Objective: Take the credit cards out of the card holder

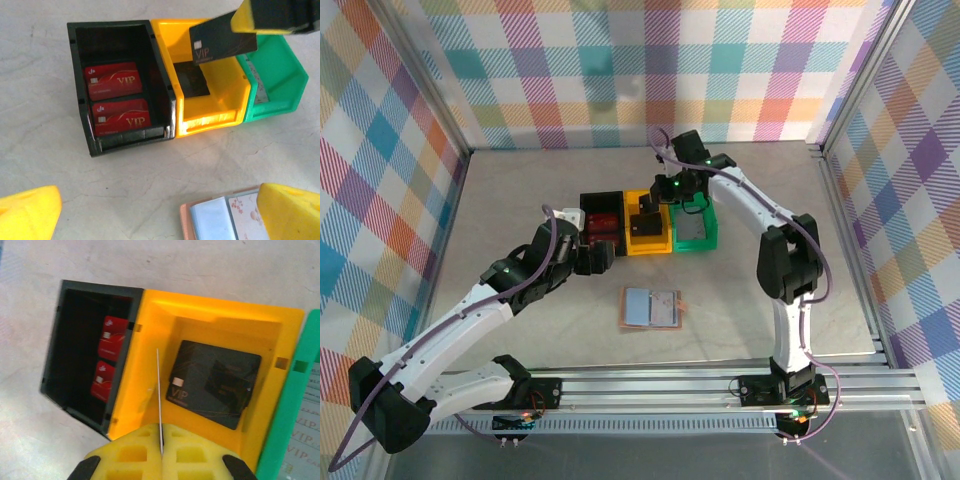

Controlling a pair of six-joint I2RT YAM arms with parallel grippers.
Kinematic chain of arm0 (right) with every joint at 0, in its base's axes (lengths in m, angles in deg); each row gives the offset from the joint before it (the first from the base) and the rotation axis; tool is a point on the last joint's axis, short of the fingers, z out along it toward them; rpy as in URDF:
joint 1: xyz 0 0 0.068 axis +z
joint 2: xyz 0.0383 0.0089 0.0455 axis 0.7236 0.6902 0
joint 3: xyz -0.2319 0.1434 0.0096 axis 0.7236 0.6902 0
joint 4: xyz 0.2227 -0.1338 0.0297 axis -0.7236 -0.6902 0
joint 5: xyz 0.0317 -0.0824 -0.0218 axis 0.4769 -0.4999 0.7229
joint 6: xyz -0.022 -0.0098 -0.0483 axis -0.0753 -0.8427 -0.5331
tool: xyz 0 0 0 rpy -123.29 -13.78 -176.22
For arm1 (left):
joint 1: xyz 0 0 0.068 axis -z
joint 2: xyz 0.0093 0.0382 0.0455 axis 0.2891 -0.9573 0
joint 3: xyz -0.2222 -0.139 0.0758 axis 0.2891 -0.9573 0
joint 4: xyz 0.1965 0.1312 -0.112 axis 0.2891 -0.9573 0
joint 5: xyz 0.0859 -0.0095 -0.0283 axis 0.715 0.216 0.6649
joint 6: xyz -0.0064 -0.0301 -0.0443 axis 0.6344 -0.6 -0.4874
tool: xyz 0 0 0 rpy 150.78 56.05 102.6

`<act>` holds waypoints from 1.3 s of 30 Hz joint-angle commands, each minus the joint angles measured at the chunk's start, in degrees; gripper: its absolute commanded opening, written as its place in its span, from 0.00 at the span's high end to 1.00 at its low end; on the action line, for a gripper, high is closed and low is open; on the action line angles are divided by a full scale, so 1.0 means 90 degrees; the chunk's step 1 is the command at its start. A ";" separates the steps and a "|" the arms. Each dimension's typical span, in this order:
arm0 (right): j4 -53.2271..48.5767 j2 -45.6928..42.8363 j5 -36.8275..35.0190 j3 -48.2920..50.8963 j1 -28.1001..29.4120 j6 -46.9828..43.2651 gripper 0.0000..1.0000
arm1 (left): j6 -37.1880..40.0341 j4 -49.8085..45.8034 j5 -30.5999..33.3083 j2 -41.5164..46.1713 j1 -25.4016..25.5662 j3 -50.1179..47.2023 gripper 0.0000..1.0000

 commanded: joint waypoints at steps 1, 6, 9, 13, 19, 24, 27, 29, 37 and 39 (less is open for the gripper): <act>-0.0299 0.0296 0.0301 -0.0374 -0.0039 -0.0043 1.00 | 0.0181 0.0316 0.0150 -0.0041 -0.0062 -0.0115 0.00; -0.0348 0.0461 0.0393 -0.0452 -0.0039 -0.0038 1.00 | 0.0155 0.0377 0.0121 -0.0013 -0.0063 -0.0216 0.00; -0.0380 0.0466 0.0531 -0.0409 -0.0039 -0.0022 1.00 | 0.0140 0.0443 0.0095 -0.0011 -0.0062 -0.0285 0.00; -0.0295 0.0328 0.0761 -0.0226 -0.0039 -0.0012 1.00 | 0.0095 0.0471 -0.0003 0.0003 -0.0063 -0.0306 0.00; -0.0298 0.0368 0.1109 -0.0115 -0.0039 0.0097 1.00 | 0.0083 0.0485 0.0007 0.0129 -0.0062 -0.0374 0.00; -0.0440 0.0468 0.1077 -0.0151 -0.0039 0.0229 1.00 | 0.0054 0.0460 -0.0074 0.0136 -0.0069 -0.0398 0.00; -0.0520 0.0543 0.1107 -0.0202 -0.0029 0.0262 1.00 | 0.0053 0.0497 -0.0140 0.0106 -0.0062 -0.0392 0.00; -0.0648 0.0617 0.1086 -0.0293 -0.0029 0.0274 1.00 | 0.0051 0.0504 -0.0169 0.0079 -0.0062 -0.0371 0.00; -0.0565 0.0636 0.0452 -0.0320 0.0262 0.0436 1.00 | 0.0071 0.0534 -0.0186 0.0089 -0.0062 -0.0365 0.00; -0.0578 0.0810 0.0711 -0.0446 0.0261 0.0555 1.00 | 0.0079 0.0520 -0.0192 0.0139 -0.0062 -0.0375 0.00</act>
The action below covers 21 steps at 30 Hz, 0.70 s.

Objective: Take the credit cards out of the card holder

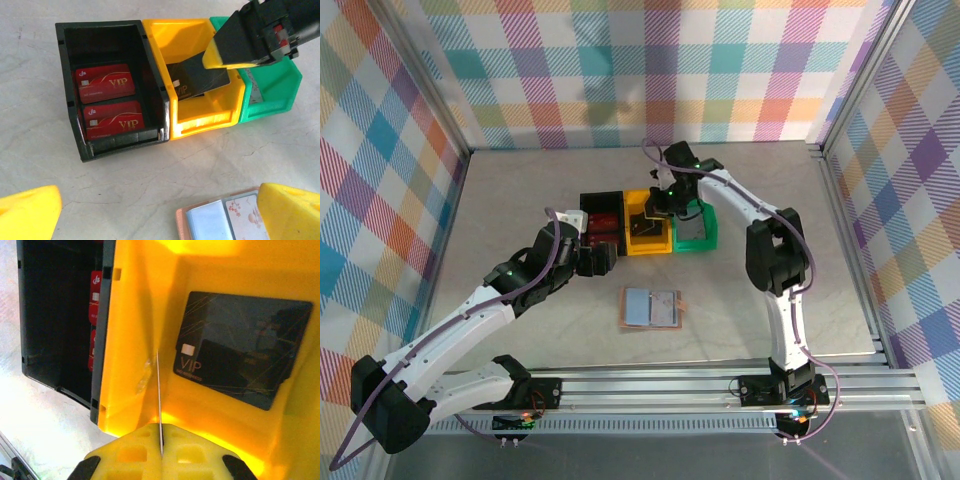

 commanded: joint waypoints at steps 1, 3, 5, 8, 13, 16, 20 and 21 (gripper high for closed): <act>-0.0083 0.0255 0.0118 -0.0279 0.0076 0.0239 1.00 | 0.0031 0.0086 -0.0034 0.0134 -0.0062 -0.0067 0.00; 0.0024 0.0304 0.0217 -0.0248 0.0085 0.0354 1.00 | 0.0035 0.0073 -0.0043 0.0196 -0.0062 -0.0085 0.00; 0.0174 0.0284 0.0217 -0.0163 0.0086 0.0460 1.00 | 0.0035 0.0085 -0.0054 0.0252 -0.0062 -0.0114 0.00; 0.0191 0.0389 0.0281 -0.0183 0.0085 0.0529 1.00 | 0.0039 0.0080 -0.0102 0.0277 -0.0062 -0.0123 0.00; 0.0254 0.0497 0.0221 -0.0135 0.0106 0.0622 1.00 | 0.0034 0.0056 -0.0170 0.0333 -0.0062 -0.0120 0.00; 0.0252 0.0548 0.0175 -0.0096 0.0122 0.0637 1.00 | 0.0033 0.0074 -0.0196 0.0393 -0.0062 -0.0133 0.00; 0.0265 0.0574 0.0113 -0.0039 0.0181 0.0657 1.00 | 0.0035 0.0085 -0.0258 0.0397 -0.0062 -0.0129 0.00; 0.0262 0.0567 0.0067 -0.0033 0.0200 0.0647 1.00 | 0.0032 0.0085 -0.0269 0.0394 -0.0062 -0.0121 0.00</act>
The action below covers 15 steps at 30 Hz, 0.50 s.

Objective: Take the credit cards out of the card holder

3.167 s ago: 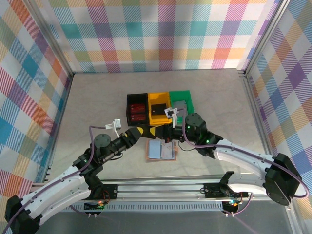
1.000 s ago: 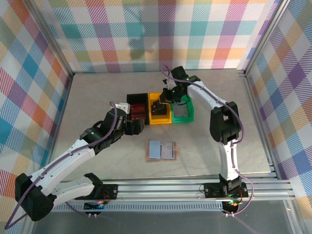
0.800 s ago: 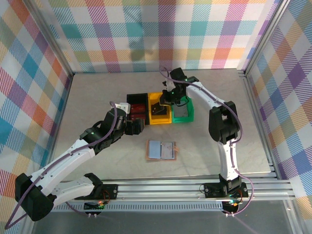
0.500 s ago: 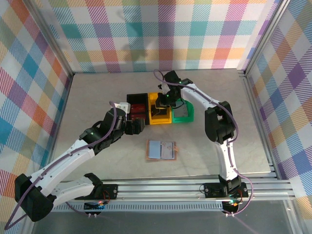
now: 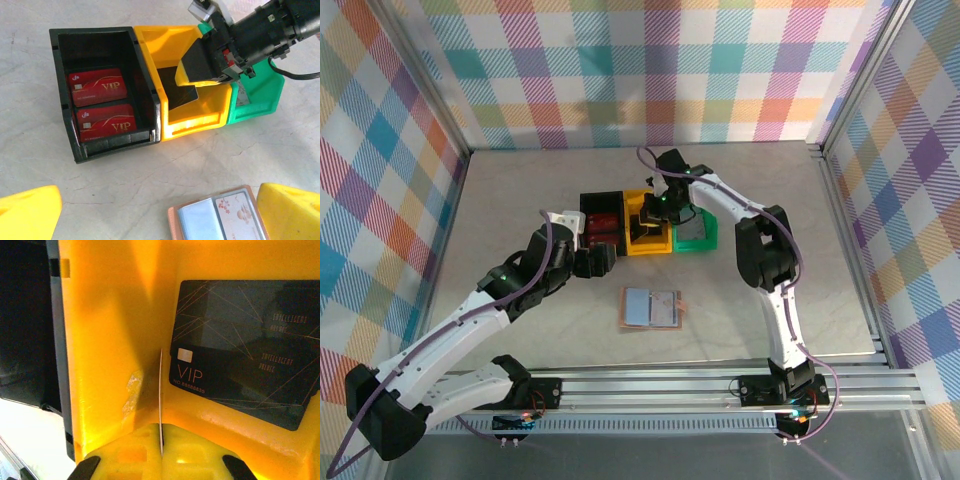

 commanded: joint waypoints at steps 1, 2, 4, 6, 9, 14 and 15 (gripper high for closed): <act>0.0055 0.0055 -0.0045 0.0077 0.0114 0.0082 1.00 | 0.0032 0.0074 -0.0114 0.0085 -0.0062 -0.0056 0.00; 0.0030 0.0050 -0.0087 0.0077 0.0126 0.0072 1.00 | 0.0032 0.0058 -0.0130 0.0085 -0.0062 -0.0044 0.00; 0.0012 0.0026 -0.0122 0.0103 0.0145 0.0071 1.00 | 0.0033 0.0044 -0.0157 0.0092 -0.0062 -0.0036 0.00; 0.0014 -0.0024 -0.0169 0.0143 0.0164 0.0074 0.99 | 0.0036 0.0043 -0.0153 0.0119 -0.0064 -0.0035 0.00; -0.0006 -0.0085 -0.0297 0.0195 0.0202 0.0032 0.93 | 0.0042 0.0044 -0.0166 0.0167 -0.0061 -0.0041 0.00; -0.0101 -0.0152 -0.0402 0.0198 0.0242 -0.0029 0.77 | 0.0036 -0.0019 -0.0193 0.0212 -0.0052 -0.0012 0.00; -0.0130 -0.0169 -0.0441 0.0194 0.0252 -0.0045 0.75 | 0.0032 -0.0025 -0.0196 0.0223 -0.0057 0.0005 0.00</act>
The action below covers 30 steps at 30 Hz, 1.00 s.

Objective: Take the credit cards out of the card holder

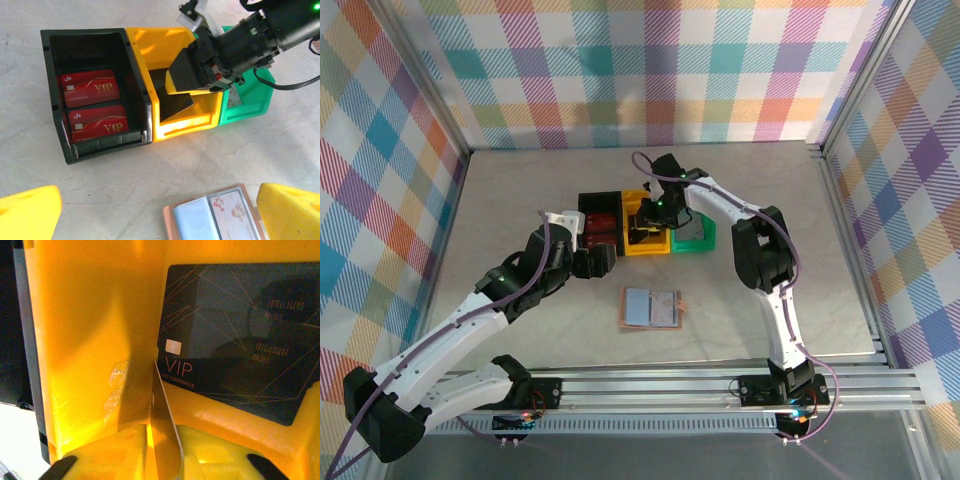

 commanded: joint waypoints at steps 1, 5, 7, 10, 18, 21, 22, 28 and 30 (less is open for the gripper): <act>-0.0158 -0.0193 -0.0173 0.0073 0.0084 -0.0053 0.73 | 0.0025 -0.0010 -0.0097 0.0145 -0.0052 -0.0002 0.00; -0.0238 -0.0363 -0.0317 0.0064 0.0085 -0.0083 0.67 | 0.0012 0.0002 -0.0141 0.0156 -0.0048 0.0017 0.00; -0.0326 -0.0463 -0.0406 0.0007 0.0086 -0.0108 0.59 | -0.0013 -0.0025 -0.0147 0.0149 -0.0047 0.0048 0.00; -0.0531 -0.0689 -0.0691 -0.0016 0.0085 -0.0197 0.51 | -0.0046 -0.0065 -0.0184 0.0156 -0.0043 0.0096 0.00; -0.0759 -0.1379 -0.0913 0.0165 0.0085 -0.0268 0.40 | -0.0187 -0.0242 -0.0164 0.0196 0.0016 0.0217 0.00; -0.0839 -0.1726 -0.1008 0.0251 0.0105 -0.0316 0.39 | -0.0244 -0.0438 -0.0137 0.0140 0.0054 0.0339 0.00; -0.0852 -0.1889 -0.1060 0.0343 0.0114 -0.0322 0.40 | -0.0287 -0.0519 -0.0151 0.0104 0.0073 0.0414 0.00; -0.0244 -0.3314 -0.0759 0.2220 0.0210 -0.0076 0.41 | -0.1028 -0.1401 -0.0696 -0.0298 0.0123 0.0862 0.00; 0.0339 -0.3941 -0.0383 0.3243 0.0264 0.0061 0.42 | -0.1457 -0.1471 -0.1080 -0.0324 0.0140 0.0685 0.00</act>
